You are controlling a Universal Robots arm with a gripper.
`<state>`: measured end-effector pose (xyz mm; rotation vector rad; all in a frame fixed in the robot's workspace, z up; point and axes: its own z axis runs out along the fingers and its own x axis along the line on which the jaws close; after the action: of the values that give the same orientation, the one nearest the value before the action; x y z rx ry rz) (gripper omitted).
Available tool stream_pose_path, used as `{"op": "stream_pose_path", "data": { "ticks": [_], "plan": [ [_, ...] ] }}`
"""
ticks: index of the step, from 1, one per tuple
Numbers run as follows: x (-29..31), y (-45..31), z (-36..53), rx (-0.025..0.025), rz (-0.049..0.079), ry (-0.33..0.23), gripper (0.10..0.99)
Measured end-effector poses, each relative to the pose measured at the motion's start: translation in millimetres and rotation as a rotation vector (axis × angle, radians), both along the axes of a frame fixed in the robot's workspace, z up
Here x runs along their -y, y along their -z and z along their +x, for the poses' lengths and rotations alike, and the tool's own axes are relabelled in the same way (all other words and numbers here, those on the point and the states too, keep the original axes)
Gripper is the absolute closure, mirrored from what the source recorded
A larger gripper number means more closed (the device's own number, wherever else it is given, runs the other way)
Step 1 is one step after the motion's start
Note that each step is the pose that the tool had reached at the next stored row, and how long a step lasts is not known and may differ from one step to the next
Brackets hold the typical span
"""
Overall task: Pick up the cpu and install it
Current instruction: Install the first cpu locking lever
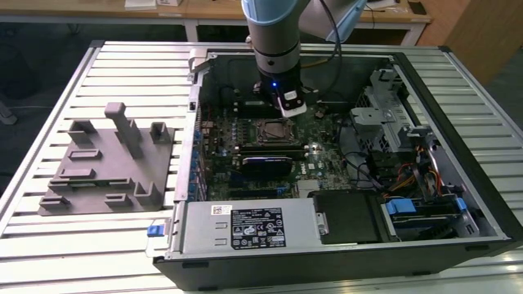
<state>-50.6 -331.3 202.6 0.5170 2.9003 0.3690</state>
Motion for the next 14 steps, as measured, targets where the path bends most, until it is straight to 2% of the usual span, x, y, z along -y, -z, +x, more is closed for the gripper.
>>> {"op": "stream_pose_path", "data": {
  "ticks": [4, 6, 7, 9, 11, 14],
  "plan": [
    [0.0, -0.4, 0.0, -0.0002, -0.001, 0.0, 0.98],
    [0.1, -0.4, 0.2, -0.0036, -0.014, 0.0, 0.98],
    [0.1, -0.2, 0.3, -0.0073, -0.024, 0.0, 0.98],
    [0.0, 0.0, 0.6, -0.017, -0.049, 0.0, 0.98],
    [0.0, 0.1, 1.0, -0.0288, -0.075, 0.0, 0.98],
    [0.0, 0.2, 1.7, -0.0546, -0.108, -0.001, 0.98]
  ]
}}
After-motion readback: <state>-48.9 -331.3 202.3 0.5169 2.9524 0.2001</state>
